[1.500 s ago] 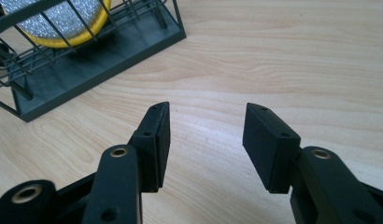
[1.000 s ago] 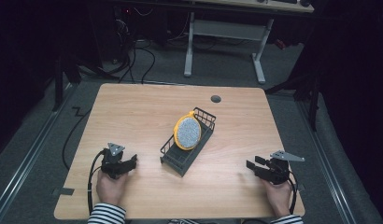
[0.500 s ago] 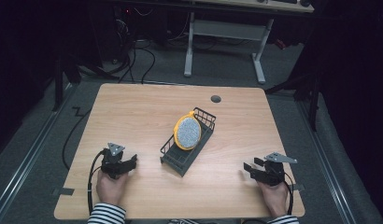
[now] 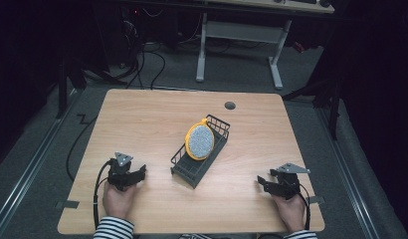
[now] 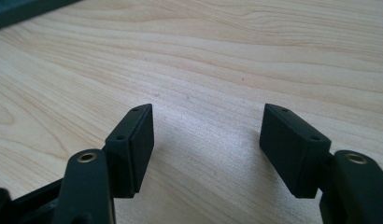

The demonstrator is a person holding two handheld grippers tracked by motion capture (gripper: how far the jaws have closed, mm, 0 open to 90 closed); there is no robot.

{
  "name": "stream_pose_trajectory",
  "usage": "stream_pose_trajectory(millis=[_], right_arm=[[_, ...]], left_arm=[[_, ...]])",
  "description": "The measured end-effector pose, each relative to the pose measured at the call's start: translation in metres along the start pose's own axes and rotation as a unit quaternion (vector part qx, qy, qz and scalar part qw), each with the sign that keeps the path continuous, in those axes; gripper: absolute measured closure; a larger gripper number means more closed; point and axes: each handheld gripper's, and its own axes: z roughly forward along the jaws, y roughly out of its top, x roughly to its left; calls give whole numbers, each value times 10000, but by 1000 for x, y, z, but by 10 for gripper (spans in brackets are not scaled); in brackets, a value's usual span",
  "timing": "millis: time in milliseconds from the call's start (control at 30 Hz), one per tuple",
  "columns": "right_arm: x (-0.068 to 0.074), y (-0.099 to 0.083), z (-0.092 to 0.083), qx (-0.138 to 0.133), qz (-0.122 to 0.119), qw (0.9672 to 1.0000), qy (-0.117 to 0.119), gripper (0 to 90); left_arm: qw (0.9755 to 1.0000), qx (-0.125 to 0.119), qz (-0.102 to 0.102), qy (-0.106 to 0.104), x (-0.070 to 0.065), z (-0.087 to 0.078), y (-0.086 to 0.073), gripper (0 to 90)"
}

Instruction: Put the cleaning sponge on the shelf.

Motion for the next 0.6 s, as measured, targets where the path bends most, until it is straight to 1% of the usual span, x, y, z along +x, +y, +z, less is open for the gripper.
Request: stream_pose_trajectory(millis=[67,100,133,167,300,433,600], right_arm=[[6,0,1,40,-273,9994,-188,349],[6,0,1,37,-293,9994,-195,348],[5,0,1,63,-220,9996,-162,346],[5,0,1,60,-211,9996,-161,344],[5,0,1,62,-222,9996,-161,345],[5,0,1,63,-222,9996,-161,344],[5,1,1,60,-222,9996,-161,344]], left_arm=[[10000,1,0,-1,0,0,0,319],[10000,1,-1,1,0,0,0,319],[10000,1,-2,3,0,0,0,319],[10000,6,7,1,0,0,0,319],[10000,8,6,-1,0,0,0,319],[10000,13,52,-43,-1,-1,-1,314],[9999,23,63,-88,-1,-1,0,298]])
